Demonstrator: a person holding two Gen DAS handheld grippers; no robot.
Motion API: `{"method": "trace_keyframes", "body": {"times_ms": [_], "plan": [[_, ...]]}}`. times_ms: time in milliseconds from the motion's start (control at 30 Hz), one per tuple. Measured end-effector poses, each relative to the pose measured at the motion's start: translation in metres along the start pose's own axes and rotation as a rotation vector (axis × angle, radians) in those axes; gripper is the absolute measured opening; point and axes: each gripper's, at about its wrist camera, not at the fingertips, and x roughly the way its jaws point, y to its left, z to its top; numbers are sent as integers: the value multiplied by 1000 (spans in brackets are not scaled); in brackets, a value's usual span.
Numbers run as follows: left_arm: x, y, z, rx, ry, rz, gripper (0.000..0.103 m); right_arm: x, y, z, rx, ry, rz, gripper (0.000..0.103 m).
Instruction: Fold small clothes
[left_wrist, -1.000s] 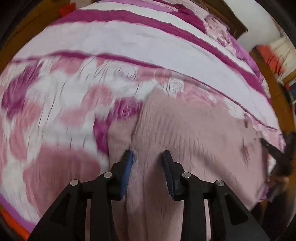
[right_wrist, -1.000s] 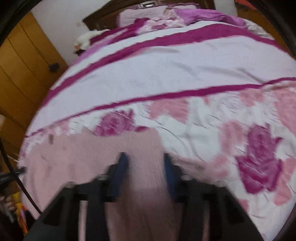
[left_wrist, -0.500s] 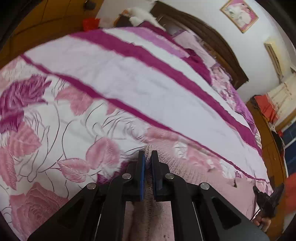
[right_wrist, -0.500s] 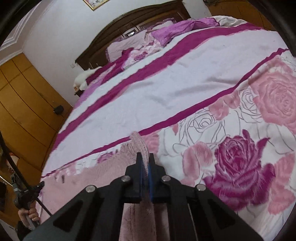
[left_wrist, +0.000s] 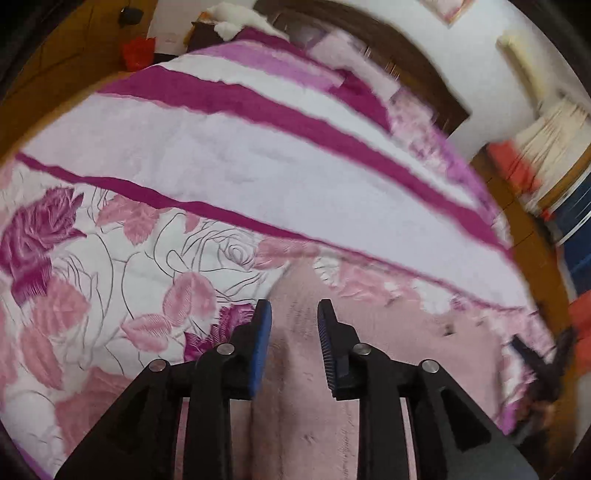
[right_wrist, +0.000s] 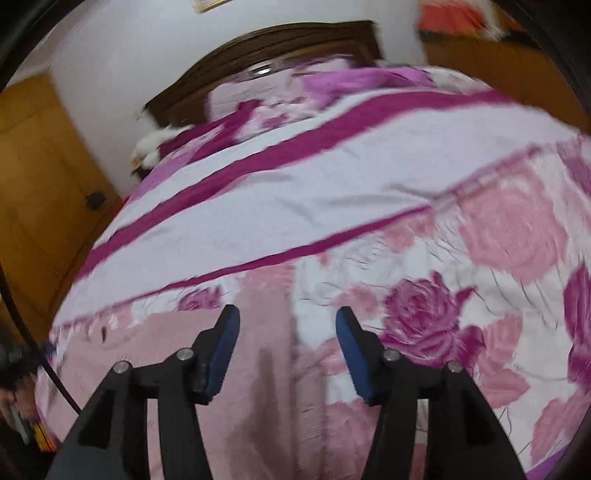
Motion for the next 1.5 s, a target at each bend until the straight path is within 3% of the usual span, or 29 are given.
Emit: {"method": "trace_keyframes", "body": {"times_ms": [100,133,233,333,433,500,567,600,633,667,733,800,867,967,1033,1100,1167,1267,1333,1400,1500], "plan": [[29,19,-12,-26,185,126,4,11,13,-4,9,79,-68,63],[26,19,-18,-49,177,121,4,12,9,-10,50,99,-57,63],[-9,26,-46,-111,51,52,4,5,-3,-36,102,120,-29,63],[-37,28,-76,-160,-9,-2,5,-13,-16,-65,105,88,-8,63],[-37,15,-104,-134,17,-54,4,-24,-15,-76,107,35,83,63],[-34,7,-124,-53,23,-27,0,-21,-15,-81,133,40,169,63],[-45,5,-134,-57,-17,-32,0,-10,-12,-89,143,103,195,49],[-59,6,-137,-70,-59,-41,0,-10,-9,-93,118,118,171,16],[-68,6,-139,-69,-94,-9,0,-16,-8,-96,102,105,164,12],[-73,10,-140,-70,-112,41,0,-29,-13,-96,119,61,209,11],[-61,22,-141,-110,-63,43,0,-48,-29,-94,167,4,232,9],[-48,37,-143,-167,-19,28,0,-44,-44,-93,200,26,210,9],[-49,39,-143,-194,-49,-9,0,-30,-49,-98,209,85,182,9],[-49,40,-139,-196,-24,-28,0,-24,-37,-101,162,93,128,20],[-51,42,-138,-220,-8,-49,0,-27,-37,-99,176,102,122,53],[-59,44,-142,-232,-19,-66,2,-31,-40,-98,206,110,118,58],[-68,46,-147,-237,-31,-57,12,-42,-41,-98,238,112,87,59],[-76,48,-162,-261,-45,-68,16,-64,-31,-98,208,54,104,69],[-89,46,-177,-300,-87,-113,16,-76,-21,-98,148,14,68,73],[-105,47,-194,-362,-181,-193,18,-87,0,-95,65,-39,6,74],[-117,53,-216,-460,-297,-329,30,-97,33,-87,-8,-78,-50,82]]}}
